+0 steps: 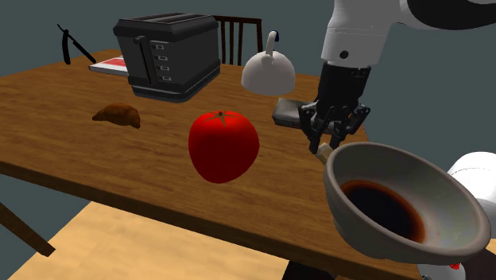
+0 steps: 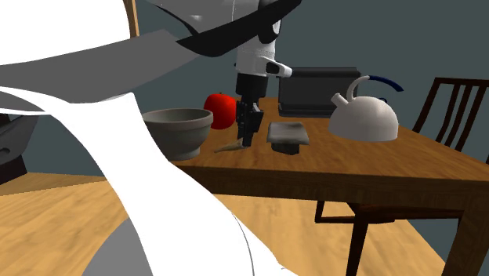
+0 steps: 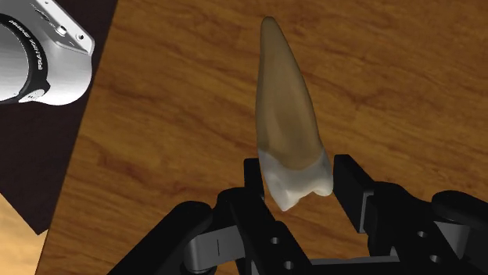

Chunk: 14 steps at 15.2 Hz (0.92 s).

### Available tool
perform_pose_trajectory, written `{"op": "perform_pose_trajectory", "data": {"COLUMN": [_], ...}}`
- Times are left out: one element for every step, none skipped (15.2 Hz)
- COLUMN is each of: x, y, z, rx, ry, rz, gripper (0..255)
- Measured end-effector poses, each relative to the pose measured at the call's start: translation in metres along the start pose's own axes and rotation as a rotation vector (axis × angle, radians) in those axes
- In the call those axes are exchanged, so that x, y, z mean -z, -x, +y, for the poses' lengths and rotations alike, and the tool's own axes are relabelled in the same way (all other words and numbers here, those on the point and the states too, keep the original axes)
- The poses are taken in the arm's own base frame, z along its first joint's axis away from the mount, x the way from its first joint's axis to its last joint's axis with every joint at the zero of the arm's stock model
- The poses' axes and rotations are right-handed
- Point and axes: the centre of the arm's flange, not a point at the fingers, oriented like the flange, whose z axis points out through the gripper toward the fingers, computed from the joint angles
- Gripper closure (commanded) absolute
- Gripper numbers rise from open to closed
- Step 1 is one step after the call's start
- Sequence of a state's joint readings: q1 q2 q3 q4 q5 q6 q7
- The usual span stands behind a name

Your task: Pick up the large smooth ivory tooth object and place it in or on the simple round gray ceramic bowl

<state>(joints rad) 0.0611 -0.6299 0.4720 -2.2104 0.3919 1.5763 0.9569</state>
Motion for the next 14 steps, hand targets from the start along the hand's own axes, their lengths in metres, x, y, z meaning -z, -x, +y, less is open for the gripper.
{"op": "perform_pose_trajectory", "data": {"x": [0.000, 0.000, 0.002, 0.005, 0.009, 0.014, 0.020, 0.025, 0.030, 0.034, 0.039, 0.045, 0.050, 0.055], "y": [0.000, 0.000, 0.000, 0.001, 0.002, 0.002, 0.003, 0.003, 0.004, 0.004, 0.005, 0.005, 0.006, 0.007], "z": [0.000, 0.000, 0.000, 0.000, 0.001, 0.001, -0.001, -0.001, -0.001, -0.002, -0.001, -0.001, -0.002, -0.002], "rx": [0.000, 0.000, 0.000, 0.000, 0.000, 0.000, 0.000, 0.000, 0.000, 0.000, 0.000, 0.000, 0.000, 0.000], "ry": [0.000, 0.000, 0.001, 0.002, 0.002, 0.002, 0.002, 0.003, 0.003, 0.003, 0.003, 0.003, 0.003, 0.003], "rz": [0.000, 0.000, -0.001, -0.001, -0.001, -0.001, -0.001, -0.001, -0.001, -0.001, -0.002, -0.001, -0.001, -0.002], "gripper": [255, 255, 255, 255, 255, 255, 255, 255, 255, 255, 255, 255, 255, 255]}}
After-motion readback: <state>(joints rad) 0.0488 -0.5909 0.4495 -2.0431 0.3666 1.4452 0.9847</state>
